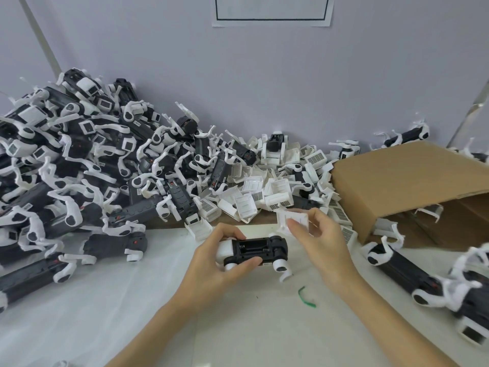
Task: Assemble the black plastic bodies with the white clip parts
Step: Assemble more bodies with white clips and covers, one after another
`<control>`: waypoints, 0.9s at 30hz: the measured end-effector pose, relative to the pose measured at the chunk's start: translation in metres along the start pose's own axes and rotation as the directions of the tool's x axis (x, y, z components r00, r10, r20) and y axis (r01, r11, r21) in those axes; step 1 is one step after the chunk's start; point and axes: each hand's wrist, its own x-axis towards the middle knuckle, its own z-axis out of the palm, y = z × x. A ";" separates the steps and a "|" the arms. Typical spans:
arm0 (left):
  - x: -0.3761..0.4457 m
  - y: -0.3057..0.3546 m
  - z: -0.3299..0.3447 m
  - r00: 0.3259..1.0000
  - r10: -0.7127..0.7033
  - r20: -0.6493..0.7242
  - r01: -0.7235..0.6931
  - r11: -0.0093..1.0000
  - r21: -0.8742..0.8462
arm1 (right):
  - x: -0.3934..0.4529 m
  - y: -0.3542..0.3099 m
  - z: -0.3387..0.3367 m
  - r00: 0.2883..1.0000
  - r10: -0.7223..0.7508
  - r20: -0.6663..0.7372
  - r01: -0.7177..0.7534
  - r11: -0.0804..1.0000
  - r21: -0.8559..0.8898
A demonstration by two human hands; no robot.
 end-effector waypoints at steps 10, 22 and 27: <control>-0.001 0.007 -0.001 0.999 0.045 0.014 -0.046 0.999 0.028 | -0.010 -0.009 0.005 0.973 -0.231 -0.024 0.221 0.953 -0.206; -0.002 0.011 0.002 0.997 0.075 0.023 -0.075 0.997 -0.034 | -0.038 -0.024 0.020 0.858 -0.196 0.474 0.464 0.691 -0.554; -0.001 0.009 0.003 0.997 0.075 0.013 -0.075 0.997 -0.019 | -0.040 -0.022 0.032 0.807 -0.296 0.511 0.587 0.488 -0.646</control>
